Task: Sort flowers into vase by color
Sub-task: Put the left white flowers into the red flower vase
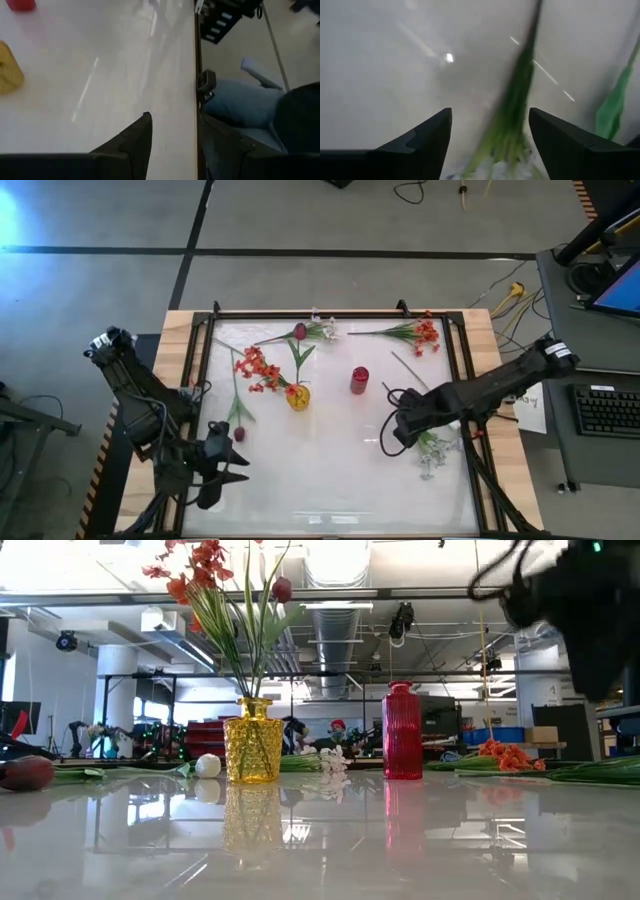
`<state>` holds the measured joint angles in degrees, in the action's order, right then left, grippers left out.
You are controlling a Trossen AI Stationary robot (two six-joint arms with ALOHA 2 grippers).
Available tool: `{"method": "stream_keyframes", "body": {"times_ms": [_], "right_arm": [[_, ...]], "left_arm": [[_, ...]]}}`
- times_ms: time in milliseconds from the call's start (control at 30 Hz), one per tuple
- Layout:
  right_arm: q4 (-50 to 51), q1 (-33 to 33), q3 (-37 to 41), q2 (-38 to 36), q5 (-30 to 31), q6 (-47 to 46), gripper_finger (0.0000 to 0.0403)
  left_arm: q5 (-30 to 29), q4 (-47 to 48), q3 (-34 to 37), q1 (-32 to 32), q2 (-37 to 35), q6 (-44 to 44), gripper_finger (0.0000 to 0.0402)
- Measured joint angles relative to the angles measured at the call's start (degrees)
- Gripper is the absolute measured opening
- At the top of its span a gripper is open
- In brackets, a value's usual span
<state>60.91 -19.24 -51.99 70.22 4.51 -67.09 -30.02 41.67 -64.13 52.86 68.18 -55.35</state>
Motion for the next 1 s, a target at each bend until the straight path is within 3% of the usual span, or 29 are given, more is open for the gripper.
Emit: {"method": "stream_keyframes", "body": {"times_ms": [200,400,500,667,1000], "right_arm": [[-4.89,0.13,8.15,0.5,-0.05,-1.5,0.0283],[-12.6,0.13,13.83,0.48,-0.04,-1.99,0.0261],[-14.76,0.13,15.23,0.48,0.03,-1.88,0.0232],[-17.87,0.13,17.87,0.48,1.11,-1.92,0.017],[-19.75,0.13,19.08,0.32,1.49,-2.53,0.003]], "left_arm": [[-4.9,-0.25,0.03,-0.04,0.15,2.16,0.0146],[-13.58,-2.15,0.03,-0.11,1.44,8.71,0.0146],[-16.14,-3.64,0.06,-0.09,3.47,18.14,0.0146],[-18.02,-10.26,0.09,-1.06,7.23,25.58,0.0146],[-18.01,-13.85,0.1,-6.78,12.12,30.61,0.0146]]}}
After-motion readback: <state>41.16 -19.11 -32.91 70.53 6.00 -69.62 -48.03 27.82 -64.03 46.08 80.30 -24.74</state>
